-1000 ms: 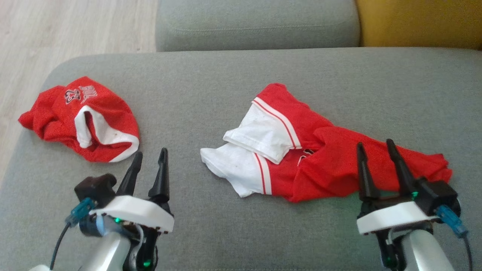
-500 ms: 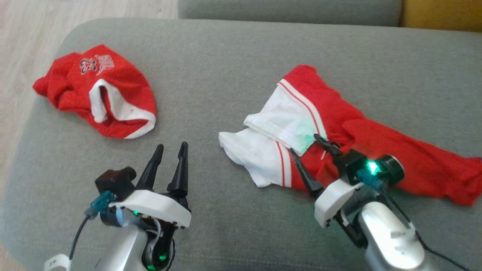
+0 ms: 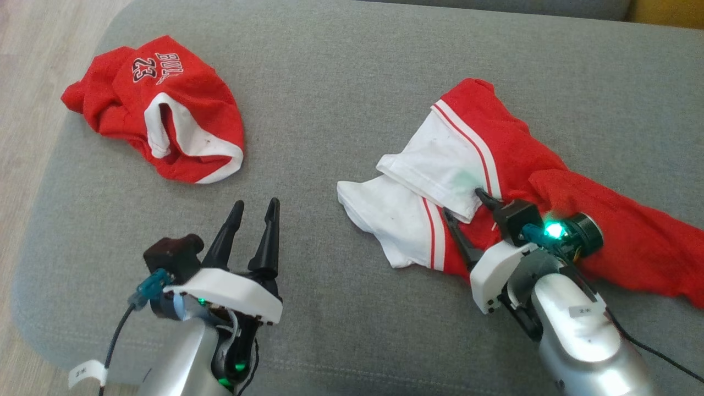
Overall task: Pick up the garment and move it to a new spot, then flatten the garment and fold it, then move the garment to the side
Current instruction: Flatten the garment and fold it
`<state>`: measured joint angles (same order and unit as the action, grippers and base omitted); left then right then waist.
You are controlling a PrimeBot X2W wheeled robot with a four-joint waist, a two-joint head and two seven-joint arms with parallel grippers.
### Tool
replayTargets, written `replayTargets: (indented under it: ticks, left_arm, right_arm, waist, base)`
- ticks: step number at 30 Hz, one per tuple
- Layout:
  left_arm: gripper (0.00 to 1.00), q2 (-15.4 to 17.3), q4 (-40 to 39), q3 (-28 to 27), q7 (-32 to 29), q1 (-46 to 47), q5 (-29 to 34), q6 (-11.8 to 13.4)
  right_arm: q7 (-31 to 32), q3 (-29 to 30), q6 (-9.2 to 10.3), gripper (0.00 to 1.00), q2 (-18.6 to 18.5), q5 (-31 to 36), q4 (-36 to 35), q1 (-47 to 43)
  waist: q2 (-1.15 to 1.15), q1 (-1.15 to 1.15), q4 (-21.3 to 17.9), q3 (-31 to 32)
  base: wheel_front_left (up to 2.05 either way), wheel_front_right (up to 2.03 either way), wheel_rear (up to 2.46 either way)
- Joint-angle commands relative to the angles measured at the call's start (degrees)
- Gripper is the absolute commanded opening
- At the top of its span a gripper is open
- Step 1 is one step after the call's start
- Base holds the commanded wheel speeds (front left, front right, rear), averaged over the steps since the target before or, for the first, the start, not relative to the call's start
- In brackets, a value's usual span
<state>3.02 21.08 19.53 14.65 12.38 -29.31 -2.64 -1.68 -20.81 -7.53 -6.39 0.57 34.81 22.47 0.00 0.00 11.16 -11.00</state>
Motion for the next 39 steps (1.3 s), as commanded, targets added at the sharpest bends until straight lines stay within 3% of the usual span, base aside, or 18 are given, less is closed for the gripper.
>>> replayTargets:
  ticks: [1,2,11,17,24,32,33,34,39]
  left_arm:
    - [1.00,0.1,-1.2,-2.5,0.3,2.8,0.6,-0.5]
    - [1.00,0.0,-1.1,-2.6,0.3,2.8,0.7,-0.6]
    - [1.00,-0.1,-0.5,-3.0,0.3,2.8,0.7,-0.9]
    - [1.00,-0.1,-0.7,-2.2,0.3,2.5,-0.3,-0.3]
    - [1.00,-0.1,-1.6,-0.9,0.3,3.5,-1.4,-0.1]
    - [1.00,-0.1,-1.9,0.9,0.3,5.5,-2.6,-0.1]
    - [1.00,-0.1,-1.8,1.0,0.3,5.7,-2.6,-0.1]
    - [1.00,-0.1,-1.8,1.0,0.3,5.8,-2.7,-0.2]
    - [1.00,-0.1,-1.5,1.2,0.3,6.1,-2.9,0.0]
  right_arm:
    - [-0.6,-0.6,0.04,0.32,0.6,0.0,-0.5,2.2]
    - [-0.9,-0.5,0.04,0.00,0.7,-0.2,-0.2,2.4]
    - [-2.4,0.5,0.04,0.00,1.1,-1.3,0.2,3.8]
    - [1.3,2.5,0.04,0.00,-0.7,-5.2,-5.2,7.5]
    - [8.7,3.2,0.04,0.00,-9.7,-6.8,-9.1,17.2]
    - [14.5,4.1,0.04,0.00,-20.2,-8.4,-0.6,29.8]
    - [15.1,4.2,0.04,0.24,-21.1,-8.5,1.2,31.0]
    - [16.1,4.2,0.04,1.00,-21.8,-8.5,3.4,31.8]
    - [17.9,3.9,0.04,1.00,-24.2,-6.9,11.7,33.9]
  waist:
    - [0.00,0.00,0.0,-0.1]
    - [0.00,0.00,0.0,-0.1]
    - [0.00,0.00,-0.5,0.4]
    - [0.00,0.00,-0.6,1.1]
    - [0.00,0.00,0.5,-1.0]
    - [0.00,0.00,4.0,-5.0]
    - [0.00,0.00,4.2,-5.4]
    - [0.00,0.00,4.5,-5.6]
    - [0.00,0.00,4.9,-5.9]
  base:
    - [0.00,0.00,0.00]
    - [0.00,0.00,0.00]
    - [0.00,0.00,0.00]
    - [0.00,0.00,0.00]
    - [0.00,0.00,0.00]
    - [0.00,0.00,0.00]
    - [0.00,0.00,0.00]
    - [0.00,0.00,0.00]
    - [0.00,0.00,0.00]
